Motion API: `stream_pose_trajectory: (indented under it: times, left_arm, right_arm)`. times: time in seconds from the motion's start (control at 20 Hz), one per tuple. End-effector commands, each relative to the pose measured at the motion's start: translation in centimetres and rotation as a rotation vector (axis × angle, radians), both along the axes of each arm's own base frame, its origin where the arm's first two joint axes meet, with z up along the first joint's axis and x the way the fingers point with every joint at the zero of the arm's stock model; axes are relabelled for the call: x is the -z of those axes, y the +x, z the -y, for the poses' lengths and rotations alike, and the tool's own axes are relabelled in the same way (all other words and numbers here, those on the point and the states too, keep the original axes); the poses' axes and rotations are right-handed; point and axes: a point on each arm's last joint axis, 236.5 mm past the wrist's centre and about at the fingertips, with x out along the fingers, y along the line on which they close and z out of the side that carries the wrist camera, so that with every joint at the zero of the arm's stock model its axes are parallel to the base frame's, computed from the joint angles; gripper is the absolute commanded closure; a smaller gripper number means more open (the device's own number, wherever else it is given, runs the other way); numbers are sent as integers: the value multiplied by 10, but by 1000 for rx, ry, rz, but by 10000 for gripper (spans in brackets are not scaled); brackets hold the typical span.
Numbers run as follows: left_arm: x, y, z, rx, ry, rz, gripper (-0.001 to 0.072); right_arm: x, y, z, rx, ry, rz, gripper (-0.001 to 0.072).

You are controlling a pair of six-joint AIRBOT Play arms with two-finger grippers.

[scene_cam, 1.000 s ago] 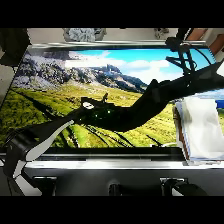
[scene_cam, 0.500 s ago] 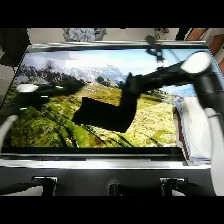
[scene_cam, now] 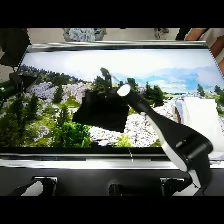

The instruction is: Fold the shirts.

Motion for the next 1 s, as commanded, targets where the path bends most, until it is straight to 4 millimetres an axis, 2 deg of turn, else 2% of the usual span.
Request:
stream_pose_trajectory:
  times: [0.0, 0.1, 0.2, 0.25, 0.3, 0.35, 0.4, 0.45, 0.5, 0.55, 0.65, 0.8, 0.85, 0.95]
  left_arm:
    - [-2, -7, 0, 14, 5, 0, 680]
    - [1, -7, -1, 15, 19, -7, 680]
    - [7, -8, -4, 14, 45, -19, 679]
    - [9, -9, -5, 14, 54, -24, 680]
    - [10, -9, -5, 15, 61, -26, 679]
    - [10, -9, -5, 15, 63, -27, 679]
    - [10, -9, -5, 15, 63, -27, 679]
    - [10, -9, -5, 17, 67, -24, 679]
    - [10, -9, -5, 23, 80, -15, 679]
    - [10, -9, -5, 23, 80, -16, 679]
    - [10, -10, -4, 27, 80, -17, 679]
    - [10, -10, -3, 31, 77, -18, 679]
    - [10, -10, -2, 31, 78, -16, 679]
    - [9, -7, -3, 20, 81, -10, 679]
  right_arm:
    - [26, 5, -14, 3, 5, 16, 24]
    - [15, 13, 24, -31, -64, 57, 24]
    - [10, 21, 93, -30, -222, 39, 24]
    - [14, 18, 140, -35, -343, 9, 26]
    - [21, 14, 188, -27, -466, -38, 28]
    - [32, 1, 239, -27, -592, -121, 28]
    - [44, -15, 273, -26, -668, -214, 37]
    - [59, -29, 286, -28, -679, -288, 41]
    - [75, -39, 282, -25, -645, -336, 41]
    - [91, -40, 270, 13, -581, -357, 41]
    - [110, -30, 232, 123, -381, -393, 47]
    - [127, -21, 203, 163, -243, -435, 53]
    - [132, -23, 198, 155, -231, -448, 94]
    - [136, -41, 186, 92, -219, -502, 114]
